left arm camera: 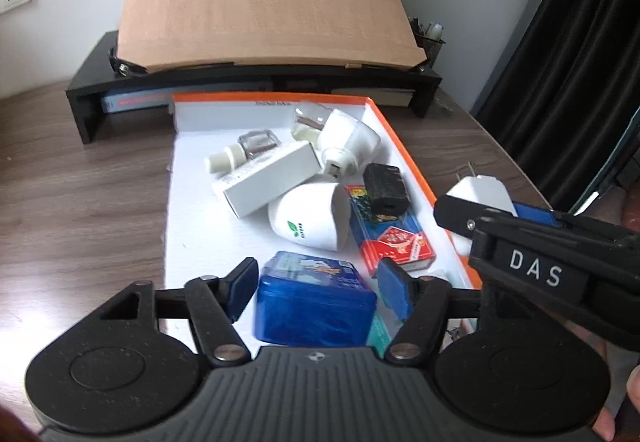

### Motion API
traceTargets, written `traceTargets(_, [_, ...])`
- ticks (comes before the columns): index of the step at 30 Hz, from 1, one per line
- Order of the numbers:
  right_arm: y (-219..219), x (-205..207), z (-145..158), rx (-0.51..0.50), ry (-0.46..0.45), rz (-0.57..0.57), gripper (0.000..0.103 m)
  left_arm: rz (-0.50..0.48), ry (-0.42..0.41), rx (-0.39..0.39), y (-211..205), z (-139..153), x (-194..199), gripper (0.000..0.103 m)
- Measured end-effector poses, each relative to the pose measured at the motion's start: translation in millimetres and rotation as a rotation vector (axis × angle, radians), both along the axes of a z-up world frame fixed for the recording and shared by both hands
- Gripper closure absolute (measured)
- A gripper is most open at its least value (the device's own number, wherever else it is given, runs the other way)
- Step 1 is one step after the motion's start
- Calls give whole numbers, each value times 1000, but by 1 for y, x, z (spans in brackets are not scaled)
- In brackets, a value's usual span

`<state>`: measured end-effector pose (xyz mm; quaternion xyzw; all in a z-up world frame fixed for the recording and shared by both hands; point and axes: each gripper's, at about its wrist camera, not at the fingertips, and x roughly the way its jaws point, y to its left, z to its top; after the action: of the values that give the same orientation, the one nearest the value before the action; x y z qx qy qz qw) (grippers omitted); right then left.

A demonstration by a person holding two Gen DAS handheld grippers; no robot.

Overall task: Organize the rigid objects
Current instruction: 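Lower the blue box with left gripper while right lowers charger cube, release both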

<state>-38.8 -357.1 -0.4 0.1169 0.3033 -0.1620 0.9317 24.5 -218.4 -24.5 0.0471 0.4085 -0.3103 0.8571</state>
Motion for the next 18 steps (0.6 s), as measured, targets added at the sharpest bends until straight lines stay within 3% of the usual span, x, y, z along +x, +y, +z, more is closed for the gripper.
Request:
traceTargets(11, [-2,5,-3,29,7,26,50,66,-18,32,14,8,0,28])
traceTargets(14, [0,5,0,4,-8,31,43,87,-20,28,18,11,-1,23])
traceTargets(18, [-2,-1,7,-3,-22,27,42,106,-36,25,21,18,-7,14])
